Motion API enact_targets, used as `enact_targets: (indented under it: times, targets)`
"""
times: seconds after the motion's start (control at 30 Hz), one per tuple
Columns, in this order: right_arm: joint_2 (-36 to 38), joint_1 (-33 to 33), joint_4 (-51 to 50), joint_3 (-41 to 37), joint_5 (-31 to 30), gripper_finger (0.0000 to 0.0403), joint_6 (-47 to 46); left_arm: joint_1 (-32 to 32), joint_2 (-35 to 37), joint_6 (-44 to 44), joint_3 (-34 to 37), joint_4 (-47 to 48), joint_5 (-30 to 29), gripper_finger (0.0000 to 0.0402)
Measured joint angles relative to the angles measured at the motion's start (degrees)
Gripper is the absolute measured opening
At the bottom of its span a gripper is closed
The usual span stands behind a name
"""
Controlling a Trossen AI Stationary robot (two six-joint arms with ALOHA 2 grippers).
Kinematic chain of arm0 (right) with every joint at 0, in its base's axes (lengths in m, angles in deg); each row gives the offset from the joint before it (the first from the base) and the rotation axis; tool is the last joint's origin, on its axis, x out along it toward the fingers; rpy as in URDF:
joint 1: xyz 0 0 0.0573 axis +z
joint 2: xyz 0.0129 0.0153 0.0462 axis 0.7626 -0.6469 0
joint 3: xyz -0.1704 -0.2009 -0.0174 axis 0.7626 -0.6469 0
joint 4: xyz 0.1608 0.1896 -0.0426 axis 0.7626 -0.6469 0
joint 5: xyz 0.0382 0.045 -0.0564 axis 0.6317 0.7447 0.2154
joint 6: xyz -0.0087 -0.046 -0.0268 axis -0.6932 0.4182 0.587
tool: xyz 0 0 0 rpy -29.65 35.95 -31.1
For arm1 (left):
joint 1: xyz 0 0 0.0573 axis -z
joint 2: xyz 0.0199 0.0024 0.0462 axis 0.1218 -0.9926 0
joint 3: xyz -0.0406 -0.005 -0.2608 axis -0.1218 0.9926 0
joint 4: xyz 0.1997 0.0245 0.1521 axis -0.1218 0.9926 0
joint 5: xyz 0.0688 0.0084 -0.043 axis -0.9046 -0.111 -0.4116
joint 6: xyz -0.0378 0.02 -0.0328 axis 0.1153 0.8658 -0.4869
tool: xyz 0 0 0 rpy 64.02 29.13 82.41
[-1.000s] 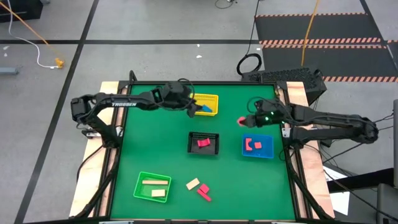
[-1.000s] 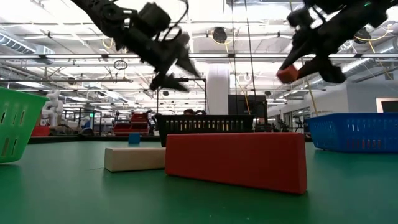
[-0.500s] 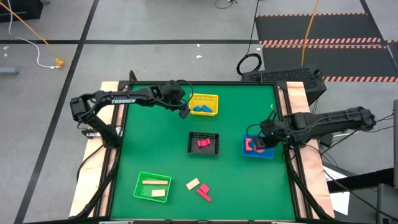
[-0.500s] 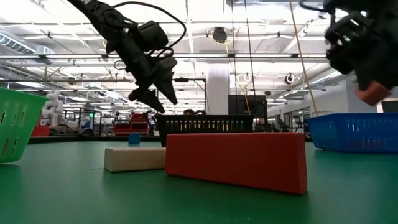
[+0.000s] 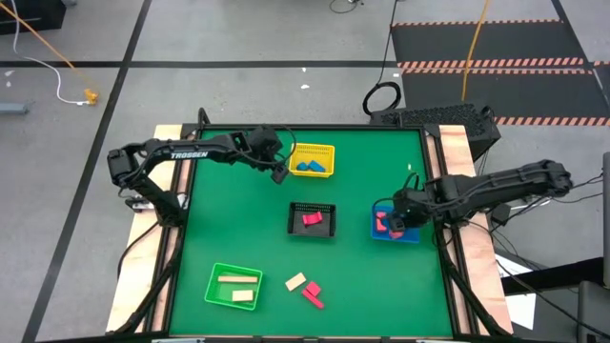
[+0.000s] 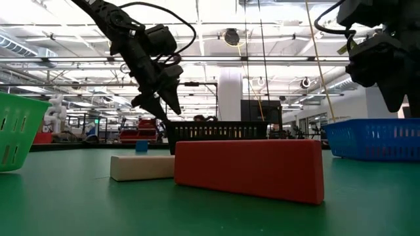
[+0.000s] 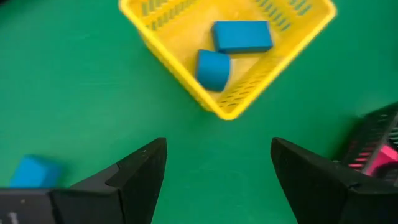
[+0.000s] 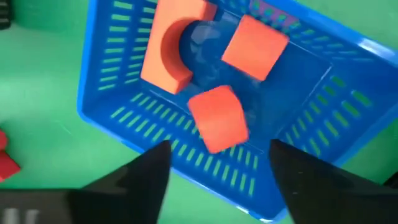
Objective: Sort & place blocks by color
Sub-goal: Put the blue block into the yellow bin
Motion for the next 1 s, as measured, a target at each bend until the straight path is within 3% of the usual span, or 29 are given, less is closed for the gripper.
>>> enact_targets:
  times: [0.1, 0.23, 0.4, 0.7, 1.0]
  targets:
    - [-0.3, 0.0, 0.0, 0.0, 0.0, 0.0292, 1.2, 0.0, 0.0, 0.0, 0.0, 1.0, -3.2, 0.0287]
    - [0.7, 0.0, 0.8, 0.0, 0.3, 0.0311, 1.5, -0.1, 0.0, -1.1, 0.0, 4.6, -7.2, 0.0287]
    - [3.0, 0.0, 3.8, 0.0, 0.4, 0.0302, 1.5, -0.7, 0.0, -1.8, 0.0, 9.9, -12.3, 0.0287]
    - [5.2, 0.0, 7.6, 0.0, 0.3, 0.0282, 1.5, -4.1, 0.0, -6.0, 0.0, 13.3, -14.1, 0.0287]
    - [5.2, -0.1, 8.3, 0.0, -0.5, 0.0281, 1.5, -6.9, 0.0, 2.7, 0.0, 14.8, -12.0, 0.0287]
